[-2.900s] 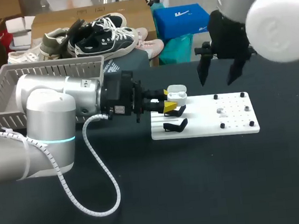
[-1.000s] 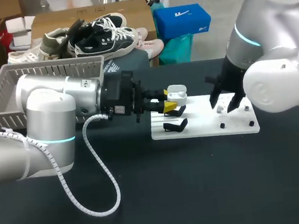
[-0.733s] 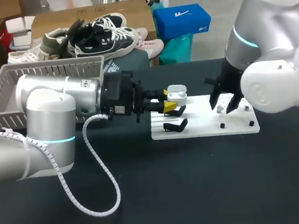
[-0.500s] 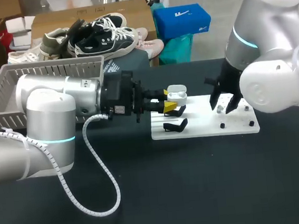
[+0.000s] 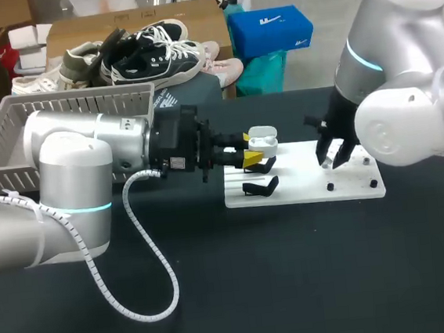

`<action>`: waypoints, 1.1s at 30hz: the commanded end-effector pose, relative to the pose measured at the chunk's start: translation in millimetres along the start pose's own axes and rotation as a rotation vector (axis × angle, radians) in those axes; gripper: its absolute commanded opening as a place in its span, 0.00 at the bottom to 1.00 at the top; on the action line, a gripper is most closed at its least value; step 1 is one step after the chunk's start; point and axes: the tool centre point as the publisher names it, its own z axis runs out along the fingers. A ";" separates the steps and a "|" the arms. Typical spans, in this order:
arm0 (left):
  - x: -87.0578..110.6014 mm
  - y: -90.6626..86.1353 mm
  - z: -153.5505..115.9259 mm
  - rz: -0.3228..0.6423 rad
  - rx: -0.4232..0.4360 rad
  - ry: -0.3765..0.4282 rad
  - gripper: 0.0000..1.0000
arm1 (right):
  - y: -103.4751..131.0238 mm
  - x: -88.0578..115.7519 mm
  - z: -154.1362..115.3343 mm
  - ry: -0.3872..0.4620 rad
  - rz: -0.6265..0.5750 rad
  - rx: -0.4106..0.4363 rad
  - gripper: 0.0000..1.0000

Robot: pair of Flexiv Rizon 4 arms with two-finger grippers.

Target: Pick up each earbud case from the left stands, insert the matching earbuds, close the lid, and place the case in the box.

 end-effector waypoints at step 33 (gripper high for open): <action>0.0 -1.3 0.2 0.001 -0.005 -0.001 0.00 | 3.7 6.4 -47.8 -0.012 -0.039 -0.040 0.00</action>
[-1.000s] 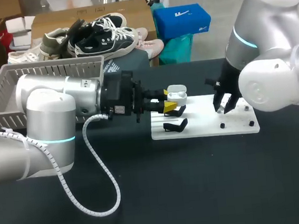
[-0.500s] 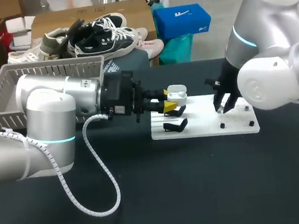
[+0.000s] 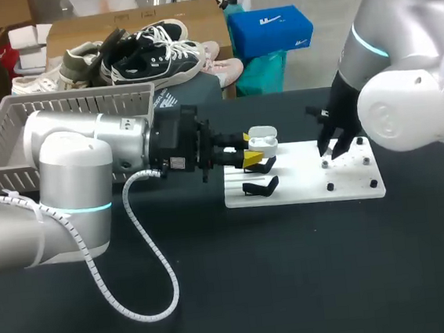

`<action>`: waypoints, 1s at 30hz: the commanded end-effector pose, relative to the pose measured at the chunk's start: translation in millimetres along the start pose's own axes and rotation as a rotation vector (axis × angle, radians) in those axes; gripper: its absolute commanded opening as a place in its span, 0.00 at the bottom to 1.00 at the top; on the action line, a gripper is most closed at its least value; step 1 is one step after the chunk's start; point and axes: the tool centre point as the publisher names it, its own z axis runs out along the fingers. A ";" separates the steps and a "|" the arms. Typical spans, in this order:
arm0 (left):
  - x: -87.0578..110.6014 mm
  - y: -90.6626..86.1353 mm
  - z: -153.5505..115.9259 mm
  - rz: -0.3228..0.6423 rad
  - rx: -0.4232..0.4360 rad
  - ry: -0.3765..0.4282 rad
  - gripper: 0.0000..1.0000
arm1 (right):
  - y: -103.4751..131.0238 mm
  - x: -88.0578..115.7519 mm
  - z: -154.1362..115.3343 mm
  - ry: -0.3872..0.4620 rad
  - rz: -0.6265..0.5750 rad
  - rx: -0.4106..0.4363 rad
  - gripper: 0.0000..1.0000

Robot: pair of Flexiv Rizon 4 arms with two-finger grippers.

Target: Pick up each earbud case from the left stands, insert the matching earbuds, close the lid, and place the case in the box.

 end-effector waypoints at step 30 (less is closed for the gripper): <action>0.0 -1.3 0.2 0.001 -0.005 -0.001 0.00 | 79.1 61.5 -145.7 0.063 -0.616 0.030 0.00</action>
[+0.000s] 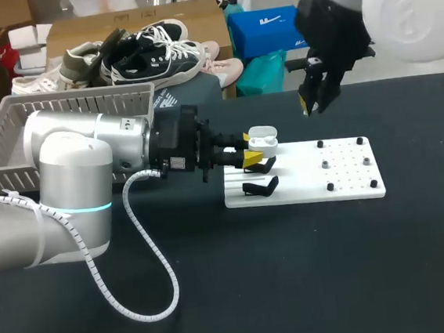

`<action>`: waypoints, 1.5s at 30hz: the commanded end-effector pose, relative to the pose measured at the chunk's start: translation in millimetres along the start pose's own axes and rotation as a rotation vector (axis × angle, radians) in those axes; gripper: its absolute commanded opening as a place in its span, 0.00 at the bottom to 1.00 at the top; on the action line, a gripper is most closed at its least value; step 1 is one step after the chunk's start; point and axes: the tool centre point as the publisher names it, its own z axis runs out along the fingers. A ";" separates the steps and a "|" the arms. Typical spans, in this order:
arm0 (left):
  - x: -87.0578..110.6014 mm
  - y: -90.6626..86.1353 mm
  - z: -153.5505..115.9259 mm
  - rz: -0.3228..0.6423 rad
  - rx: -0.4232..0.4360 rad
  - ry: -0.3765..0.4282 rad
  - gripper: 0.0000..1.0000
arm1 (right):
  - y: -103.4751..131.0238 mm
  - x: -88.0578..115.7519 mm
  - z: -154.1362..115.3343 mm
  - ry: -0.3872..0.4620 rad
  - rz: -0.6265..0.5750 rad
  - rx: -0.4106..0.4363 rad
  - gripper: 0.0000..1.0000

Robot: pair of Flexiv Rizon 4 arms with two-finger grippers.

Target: Pick up each earbud case from the left stands, insert the matching earbuds, close the lid, and place the case in the box.

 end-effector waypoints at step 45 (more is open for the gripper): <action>0.0 -1.3 0.2 0.001 -0.005 -0.001 0.00 | 52.6 -27.6 49.2 0.083 -0.017 0.072 0.00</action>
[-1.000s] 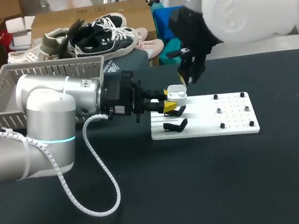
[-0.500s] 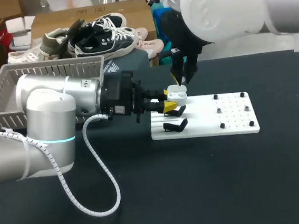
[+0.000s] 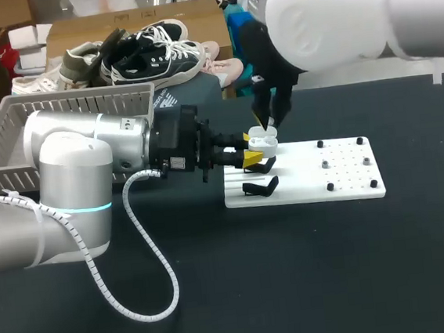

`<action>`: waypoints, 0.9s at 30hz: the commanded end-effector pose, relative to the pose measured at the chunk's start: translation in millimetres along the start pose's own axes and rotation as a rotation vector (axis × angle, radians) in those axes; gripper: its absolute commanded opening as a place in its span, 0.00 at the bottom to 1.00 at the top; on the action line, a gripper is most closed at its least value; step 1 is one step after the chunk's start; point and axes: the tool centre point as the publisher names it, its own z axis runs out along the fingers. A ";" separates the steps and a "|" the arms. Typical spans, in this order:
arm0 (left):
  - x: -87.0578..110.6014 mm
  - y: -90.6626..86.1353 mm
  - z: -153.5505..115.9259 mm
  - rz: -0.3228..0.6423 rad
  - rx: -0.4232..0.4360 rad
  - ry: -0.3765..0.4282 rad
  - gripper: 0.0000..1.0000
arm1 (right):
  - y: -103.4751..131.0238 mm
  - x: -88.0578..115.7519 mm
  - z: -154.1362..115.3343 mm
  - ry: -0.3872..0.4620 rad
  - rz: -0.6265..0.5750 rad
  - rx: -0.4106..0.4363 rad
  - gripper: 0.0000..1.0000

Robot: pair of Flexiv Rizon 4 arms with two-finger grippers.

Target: Pick up each earbud case from the left stands, insert the matching earbuds, close the lid, and place the case in the box.

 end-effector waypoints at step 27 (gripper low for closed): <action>0.0 -1.3 0.2 0.001 -0.005 -0.001 0.00 | 16.2 -7.3 17.0 0.018 -0.025 0.034 0.00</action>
